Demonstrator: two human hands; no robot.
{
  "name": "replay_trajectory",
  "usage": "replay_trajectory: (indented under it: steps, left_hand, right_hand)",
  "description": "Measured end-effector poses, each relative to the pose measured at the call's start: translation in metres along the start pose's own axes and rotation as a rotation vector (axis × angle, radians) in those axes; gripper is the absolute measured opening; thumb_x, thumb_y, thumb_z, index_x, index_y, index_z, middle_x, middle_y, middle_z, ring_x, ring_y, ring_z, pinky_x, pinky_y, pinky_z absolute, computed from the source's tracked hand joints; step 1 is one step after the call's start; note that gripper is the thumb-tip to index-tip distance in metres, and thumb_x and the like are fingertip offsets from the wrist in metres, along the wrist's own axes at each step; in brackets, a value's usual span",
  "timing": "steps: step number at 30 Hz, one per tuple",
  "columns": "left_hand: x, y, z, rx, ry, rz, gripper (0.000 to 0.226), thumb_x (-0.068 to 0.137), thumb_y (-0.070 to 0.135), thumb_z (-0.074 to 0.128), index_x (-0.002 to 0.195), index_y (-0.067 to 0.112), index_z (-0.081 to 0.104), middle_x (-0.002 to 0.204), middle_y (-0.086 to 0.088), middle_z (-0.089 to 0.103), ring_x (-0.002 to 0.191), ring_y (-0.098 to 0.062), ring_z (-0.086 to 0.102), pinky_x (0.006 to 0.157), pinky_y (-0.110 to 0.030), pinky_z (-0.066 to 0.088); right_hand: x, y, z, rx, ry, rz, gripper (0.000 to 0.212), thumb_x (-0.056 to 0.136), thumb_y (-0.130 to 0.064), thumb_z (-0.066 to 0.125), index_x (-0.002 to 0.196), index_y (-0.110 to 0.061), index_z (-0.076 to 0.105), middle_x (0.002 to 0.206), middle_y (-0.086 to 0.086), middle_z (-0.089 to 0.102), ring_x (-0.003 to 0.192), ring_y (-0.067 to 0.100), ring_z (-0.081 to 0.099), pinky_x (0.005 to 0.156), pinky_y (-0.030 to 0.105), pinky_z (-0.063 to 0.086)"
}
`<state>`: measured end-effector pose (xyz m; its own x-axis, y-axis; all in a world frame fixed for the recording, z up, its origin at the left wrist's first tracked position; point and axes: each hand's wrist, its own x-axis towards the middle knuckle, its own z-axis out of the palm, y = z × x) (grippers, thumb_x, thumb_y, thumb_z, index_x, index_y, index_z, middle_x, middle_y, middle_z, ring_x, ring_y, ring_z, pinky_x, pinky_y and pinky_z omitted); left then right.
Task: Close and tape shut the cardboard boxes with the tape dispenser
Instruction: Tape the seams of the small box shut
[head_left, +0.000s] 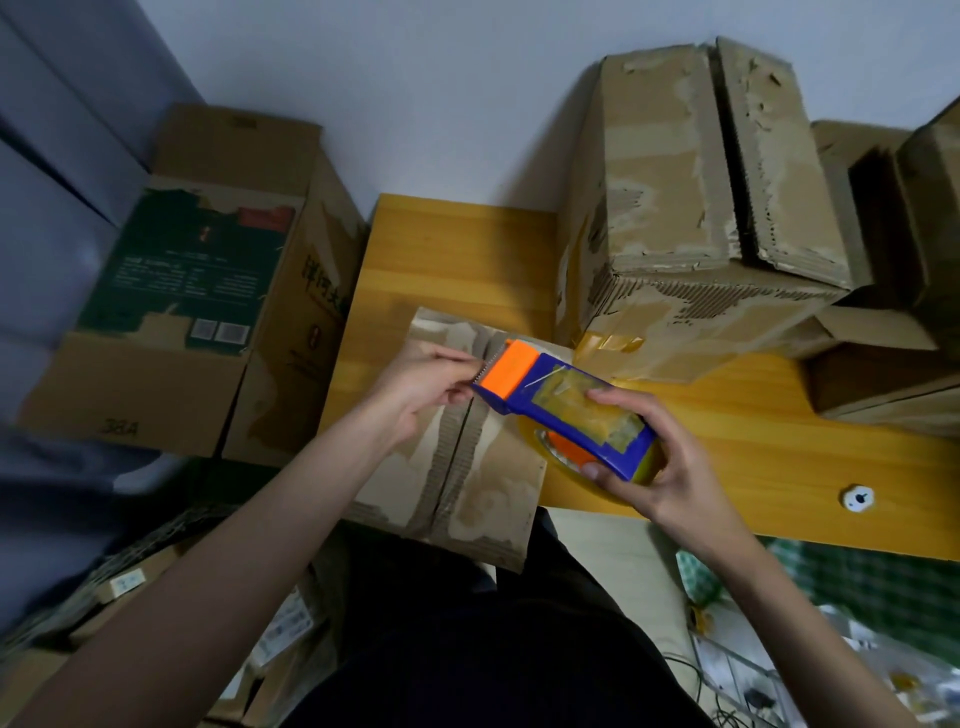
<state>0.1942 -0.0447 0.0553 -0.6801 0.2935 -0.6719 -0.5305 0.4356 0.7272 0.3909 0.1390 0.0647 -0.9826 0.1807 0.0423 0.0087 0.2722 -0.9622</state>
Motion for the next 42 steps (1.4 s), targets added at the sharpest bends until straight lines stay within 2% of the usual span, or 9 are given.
replay_trajectory:
  steps: [8,13,16,22,29,34,36,38,42]
  left_hand:
    - [0.014,0.005,-0.014,0.057,-0.013,0.05,0.009,0.083,0.008,0.08,0.088,0.011,0.074,0.077,-0.003,0.075,0.077,-0.013,0.067,0.072,-0.024,0.055]
    - [0.034,0.004,-0.029,0.056,0.056,0.1,0.024,0.078,0.017,0.086,0.098,0.008,0.076,0.084,-0.006,0.078,0.074,-0.01,0.07,0.064,-0.016,0.055]
    - [0.05,-0.001,-0.035,0.096,0.115,0.126,0.015,0.08,0.019,0.085,0.092,0.017,0.077,0.078,0.001,0.077,0.073,-0.007,0.069,0.064,-0.015,0.053]
    - [0.093,-0.015,-0.015,0.125,0.223,0.048,0.027,0.082,0.027,0.083,0.107,0.02,0.075,0.106,0.006,0.068,0.102,-0.014,0.059,0.088,-0.029,0.043]
    - [0.118,-0.029,0.0,0.085,0.243,-0.016,0.014,0.09,0.027,0.074,0.103,0.023,0.075,0.097,0.013,0.06,0.096,-0.015,0.052,0.085,-0.031,0.041]
    - [0.131,-0.029,0.004,0.007,0.253,0.099,0.013,0.092,0.012,0.07,0.103,0.009,0.076,0.097,0.004,0.069,0.082,-0.003,0.059,0.06,-0.004,0.044]
    - [0.135,-0.034,0.004,-0.012,0.235,0.139,0.007,0.088,0.008,0.071,0.089,0.011,0.077,0.096,0.001,0.073,0.092,-0.014,0.066,0.075,-0.011,0.053]
    - [0.141,-0.042,-0.001,0.046,0.236,0.181,0.009,0.083,0.013,0.075,0.077,0.02,0.077,0.103,-0.002,0.074,0.107,-0.021,0.066,0.099,-0.032,0.053]
    - [0.151,-0.054,-0.008,0.064,0.248,0.211,0.012,0.082,0.013,0.078,0.076,0.022,0.074,0.124,-0.013,0.066,0.118,-0.027,0.061,0.106,-0.036,0.046]
  right_hand:
    - [0.012,0.0,-0.01,-0.185,-0.068,-0.061,0.065,0.078,-0.016,0.086,0.135,-0.025,0.055,0.137,-0.009,0.055,0.125,0.018,0.056,0.089,0.028,0.055]
    - [0.022,0.003,-0.019,-0.272,-0.135,-0.076,0.07,0.076,-0.012,0.087,0.135,-0.03,0.053,0.137,-0.02,0.051,0.128,0.012,0.053,0.095,0.024,0.05]
    - [0.028,0.014,-0.024,-0.31,-0.149,-0.036,0.073,0.076,-0.008,0.086,0.136,-0.031,0.052,0.138,-0.02,0.05,0.127,0.011,0.053,0.093,0.028,0.051]
    - [0.044,0.05,-0.005,-0.017,-0.093,0.176,0.075,0.079,0.01,0.076,0.138,-0.026,0.049,0.141,-0.013,0.048,0.125,0.012,0.054,0.089,0.034,0.058]
    - [0.061,0.071,-0.012,0.206,-0.081,0.283,0.073,0.079,0.02,0.069,0.138,-0.019,0.049,0.136,-0.022,0.05,0.123,0.005,0.055,0.089,0.022,0.053]
    - [0.058,0.083,0.014,0.316,-0.042,0.349,0.066,0.084,0.008,0.073,0.137,-0.025,0.05,0.139,-0.007,0.051,0.125,0.015,0.056,0.098,0.034,0.053]
    - [0.053,0.087,0.034,0.349,-0.02,0.366,0.065,0.085,0.006,0.073,0.137,-0.025,0.05,0.14,-0.003,0.051,0.125,0.018,0.056,0.1,0.037,0.052]
    - [0.049,0.086,0.049,0.387,0.015,0.369,0.064,0.086,0.006,0.072,0.137,-0.024,0.049,0.14,0.002,0.051,0.125,0.019,0.057,0.099,0.039,0.053]
    - [0.04,0.086,0.051,0.372,0.097,0.354,0.062,0.086,0.006,0.072,0.137,-0.022,0.05,0.138,-0.005,0.051,0.123,0.014,0.057,0.095,0.032,0.054]
